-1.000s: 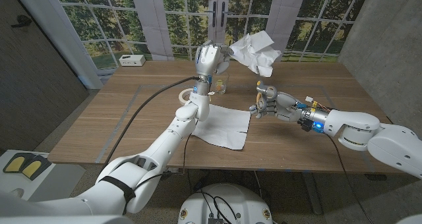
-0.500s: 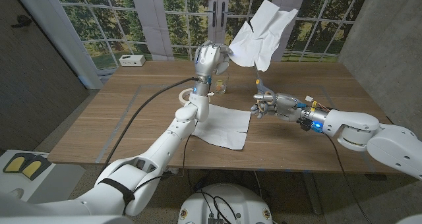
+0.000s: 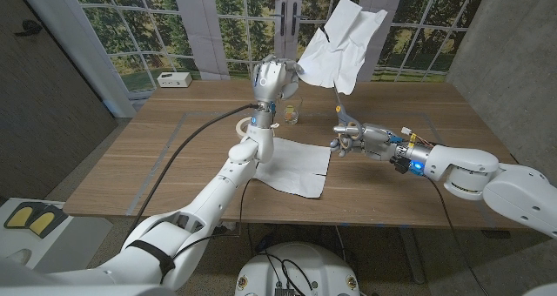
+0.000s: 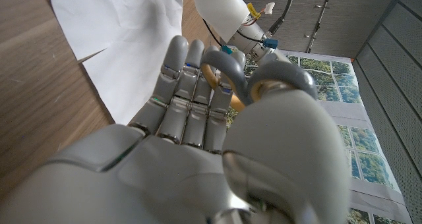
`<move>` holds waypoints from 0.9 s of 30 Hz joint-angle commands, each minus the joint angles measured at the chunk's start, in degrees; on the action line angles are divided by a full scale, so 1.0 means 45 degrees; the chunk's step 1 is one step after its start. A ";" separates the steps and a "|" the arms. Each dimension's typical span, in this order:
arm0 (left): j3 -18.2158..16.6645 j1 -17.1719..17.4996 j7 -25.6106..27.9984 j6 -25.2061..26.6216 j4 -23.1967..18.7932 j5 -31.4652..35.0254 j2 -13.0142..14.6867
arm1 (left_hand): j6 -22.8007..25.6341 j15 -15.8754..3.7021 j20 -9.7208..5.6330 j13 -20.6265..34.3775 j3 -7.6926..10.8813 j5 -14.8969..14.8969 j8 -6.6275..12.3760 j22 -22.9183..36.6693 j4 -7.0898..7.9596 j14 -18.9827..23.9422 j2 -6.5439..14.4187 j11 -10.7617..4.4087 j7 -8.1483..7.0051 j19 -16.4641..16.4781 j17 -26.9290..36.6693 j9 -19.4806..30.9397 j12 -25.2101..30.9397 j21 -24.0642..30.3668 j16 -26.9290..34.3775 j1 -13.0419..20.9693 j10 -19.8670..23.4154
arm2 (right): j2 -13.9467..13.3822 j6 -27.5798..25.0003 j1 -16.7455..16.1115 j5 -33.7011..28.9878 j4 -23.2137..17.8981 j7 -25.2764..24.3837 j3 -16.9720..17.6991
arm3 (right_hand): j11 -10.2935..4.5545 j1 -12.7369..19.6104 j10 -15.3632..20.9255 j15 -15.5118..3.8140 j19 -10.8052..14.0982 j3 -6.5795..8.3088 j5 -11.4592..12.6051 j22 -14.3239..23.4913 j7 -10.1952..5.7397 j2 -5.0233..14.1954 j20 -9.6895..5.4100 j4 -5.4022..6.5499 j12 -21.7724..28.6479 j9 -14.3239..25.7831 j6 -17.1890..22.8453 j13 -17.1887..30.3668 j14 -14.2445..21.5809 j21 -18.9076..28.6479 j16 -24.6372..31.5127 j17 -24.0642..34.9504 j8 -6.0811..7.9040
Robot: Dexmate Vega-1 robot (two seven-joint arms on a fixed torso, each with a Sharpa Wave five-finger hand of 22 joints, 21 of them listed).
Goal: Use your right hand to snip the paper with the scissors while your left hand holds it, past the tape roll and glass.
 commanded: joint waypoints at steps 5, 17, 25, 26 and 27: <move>-0.0953 0.0445 0.0000 -0.0331 -0.0133 -0.0507 -0.0304 | -0.0065 -0.0016 -0.0719 0.1240 0.0059 0.0046 0.0072 0.0028 0.0020 0.0013 0.0114 -0.0040 -0.0001 -0.0055 0.0046 0.0068 0.0068 0.0126 -0.0008 -0.0003 0.0045 | 0.0172 0.0131 0.0127 -0.0225 -0.0285 -0.0368 -0.0256 | -0.0944 0.2020 0.0988 -0.1826 -0.0076 0.0396 -0.0091 -0.0026 0.0090 0.1974 -0.1039 -0.0200 0.0255 0.0192 -0.0035 -0.0010 0.0789 0.0193 -0.0079 0.0025 0.0105; -0.2503 0.0611 0.0000 -0.1752 0.0132 0.0132 -0.0936 | -0.0064 -0.0014 -0.0707 0.1240 0.0070 0.0047 0.0089 0.0021 0.0013 0.0018 0.0103 -0.0044 -0.0032 -0.0074 0.0048 0.0067 0.0071 0.0154 -0.0005 -0.0008 0.0051 | 0.0629 0.0285 0.0779 -0.0533 -0.0307 -0.1088 -0.1054 | -0.0926 0.1968 0.0974 -0.1802 -0.0121 0.0421 -0.0124 -0.0062 0.0086 0.1948 -0.1061 -0.0158 0.0214 0.0126 -0.0069 -0.0074 0.0849 0.0343 -0.0155 0.0036 0.0127; -0.3298 0.0485 0.0000 -0.2502 0.0410 0.0701 -0.1206 | -0.0029 -0.0018 -0.0730 0.1249 0.0070 0.0040 0.0114 0.0028 -0.0010 0.0046 0.0093 -0.0039 -0.0012 -0.0068 0.0058 0.0065 0.0085 0.0196 0.0013 0.0014 0.0075 | 0.0679 0.0049 0.1567 -0.0513 -0.0186 -0.1284 -0.1555 | -0.0940 0.1924 0.0967 -0.1780 -0.0137 0.0428 -0.0143 -0.0084 0.0087 0.1909 -0.1048 -0.0141 0.0210 0.0088 -0.0079 -0.0076 0.0859 0.0428 -0.0215 0.0037 0.0149; -0.3348 0.0484 0.0000 -0.2594 0.0377 0.0719 -0.1197 | -0.0051 -0.0016 -0.0723 0.1233 0.0075 0.0041 0.0106 0.0024 -0.0003 0.0047 0.0098 -0.0038 -0.0003 -0.0075 0.0054 0.0064 0.0070 0.0193 0.0011 0.0007 0.0062 | 0.0687 0.0076 0.1619 -0.0506 -0.0161 -0.1267 -0.1576 | -0.0908 0.1918 0.0949 -0.1773 -0.0138 0.0428 -0.0144 -0.0086 0.0086 0.1908 -0.1048 -0.0137 0.0206 0.0086 -0.0073 -0.0069 0.0859 0.0438 -0.0221 0.0038 0.0155; -0.3387 0.0496 0.0000 -0.2655 0.0321 0.0781 -0.1179 | -0.0038 -0.0018 -0.0726 0.1245 0.0074 0.0039 0.0113 0.0026 -0.0007 0.0044 0.0095 -0.0038 0.0000 -0.0073 0.0050 0.0063 0.0083 0.0202 0.0007 0.0010 0.0076 | 0.0677 0.0155 0.1640 -0.0584 -0.0141 -0.1238 -0.1597 | -0.0931 0.1923 0.0962 -0.1780 -0.0132 0.0436 -0.0143 -0.0089 0.0086 0.1911 -0.1047 -0.0140 0.0206 0.0090 -0.0072 -0.0078 0.0857 0.0449 -0.0231 0.0036 0.0164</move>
